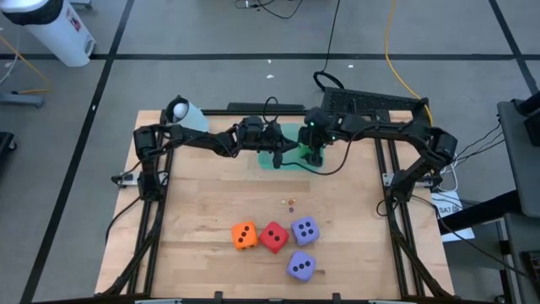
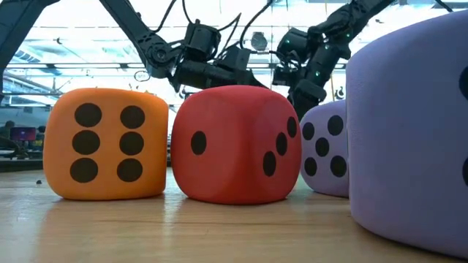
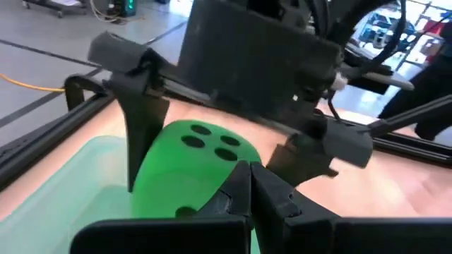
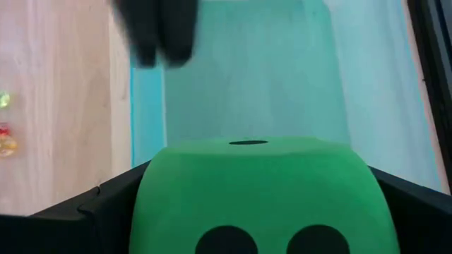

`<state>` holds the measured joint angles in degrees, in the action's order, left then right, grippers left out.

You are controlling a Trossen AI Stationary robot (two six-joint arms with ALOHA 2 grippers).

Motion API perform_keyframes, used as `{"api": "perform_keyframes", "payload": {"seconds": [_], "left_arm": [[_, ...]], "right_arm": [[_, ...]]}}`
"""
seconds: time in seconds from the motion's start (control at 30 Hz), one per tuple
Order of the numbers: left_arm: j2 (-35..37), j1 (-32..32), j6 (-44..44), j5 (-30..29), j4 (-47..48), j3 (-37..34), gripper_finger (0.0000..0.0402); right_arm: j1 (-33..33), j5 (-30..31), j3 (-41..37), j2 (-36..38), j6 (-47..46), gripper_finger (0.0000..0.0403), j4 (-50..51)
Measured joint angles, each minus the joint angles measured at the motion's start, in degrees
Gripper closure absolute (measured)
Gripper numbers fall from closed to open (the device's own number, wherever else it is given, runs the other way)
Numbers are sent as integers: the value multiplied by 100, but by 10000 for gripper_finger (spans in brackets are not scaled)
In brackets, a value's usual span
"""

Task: Pick & Place Dice
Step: Put the large green dice into the blue bin

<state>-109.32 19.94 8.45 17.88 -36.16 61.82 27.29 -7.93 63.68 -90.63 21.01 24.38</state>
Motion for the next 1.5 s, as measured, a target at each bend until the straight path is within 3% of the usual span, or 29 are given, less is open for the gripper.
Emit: {"api": "perform_keyframes", "payload": {"seconds": [0.5, 1.13, 1.5], "left_arm": [[-9, 24, -286, -146, 843, 450, 401], [-638, 229, 62, -64, 587, 461, 401], [-195, 254, -544, 3, 908, 439, 401]], "right_arm": [[-79, -413, 7, -2, -42, 3, -705], [-79, -427, 195, 96, -80, 3, -703], [-79, 271, 193, 157, -86, 3, -495]]}}
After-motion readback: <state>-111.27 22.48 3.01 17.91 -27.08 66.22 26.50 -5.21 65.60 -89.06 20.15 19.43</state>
